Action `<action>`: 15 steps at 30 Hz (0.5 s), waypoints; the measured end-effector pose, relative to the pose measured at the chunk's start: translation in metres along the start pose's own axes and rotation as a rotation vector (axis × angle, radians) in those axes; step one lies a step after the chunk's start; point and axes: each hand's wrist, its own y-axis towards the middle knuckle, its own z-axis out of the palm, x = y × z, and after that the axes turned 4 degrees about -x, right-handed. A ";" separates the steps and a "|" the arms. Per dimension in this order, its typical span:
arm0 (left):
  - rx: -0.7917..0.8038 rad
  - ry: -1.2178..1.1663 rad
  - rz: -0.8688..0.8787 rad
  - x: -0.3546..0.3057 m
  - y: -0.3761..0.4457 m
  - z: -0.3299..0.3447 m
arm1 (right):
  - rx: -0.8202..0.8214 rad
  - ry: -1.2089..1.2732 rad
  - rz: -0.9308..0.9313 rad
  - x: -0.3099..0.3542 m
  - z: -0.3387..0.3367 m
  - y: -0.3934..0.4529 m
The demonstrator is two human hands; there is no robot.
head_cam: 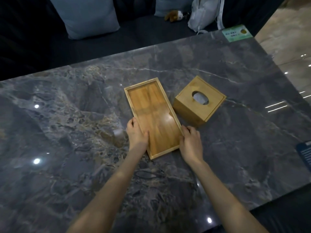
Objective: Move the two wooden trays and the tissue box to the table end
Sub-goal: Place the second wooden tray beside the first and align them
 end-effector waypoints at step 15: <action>0.013 -0.241 -0.169 -0.002 0.010 -0.021 | 0.189 0.256 0.119 0.002 -0.022 0.015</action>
